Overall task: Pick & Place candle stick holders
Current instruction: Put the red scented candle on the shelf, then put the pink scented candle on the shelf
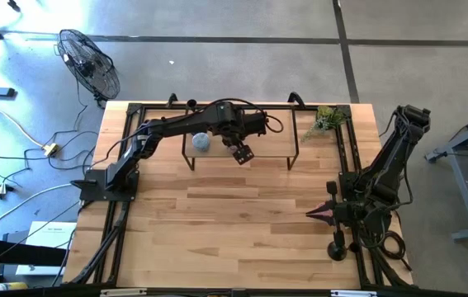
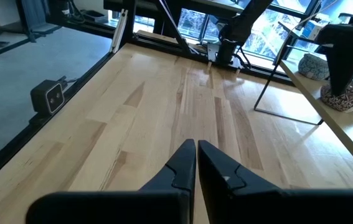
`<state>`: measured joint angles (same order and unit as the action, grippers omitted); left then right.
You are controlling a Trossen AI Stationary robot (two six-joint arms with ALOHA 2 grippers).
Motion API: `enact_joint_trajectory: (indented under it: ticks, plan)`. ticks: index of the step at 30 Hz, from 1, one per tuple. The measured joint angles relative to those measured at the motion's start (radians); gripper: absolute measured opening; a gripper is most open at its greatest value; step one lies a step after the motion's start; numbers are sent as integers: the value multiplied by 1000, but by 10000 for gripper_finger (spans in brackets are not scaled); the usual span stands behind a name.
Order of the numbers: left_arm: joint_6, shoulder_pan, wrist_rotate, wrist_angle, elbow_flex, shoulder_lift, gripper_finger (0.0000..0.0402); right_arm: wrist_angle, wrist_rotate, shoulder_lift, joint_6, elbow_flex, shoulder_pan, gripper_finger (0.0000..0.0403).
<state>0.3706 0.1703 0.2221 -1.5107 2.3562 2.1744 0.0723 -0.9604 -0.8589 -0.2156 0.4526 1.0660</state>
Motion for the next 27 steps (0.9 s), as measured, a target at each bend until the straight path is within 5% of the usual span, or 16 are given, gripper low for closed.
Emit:
enact_joint_trajectory:
  ticks: [27]
  plan:
    - [-56,0,-29,108,0,0,340,18,39,0,8,0,-52,12]
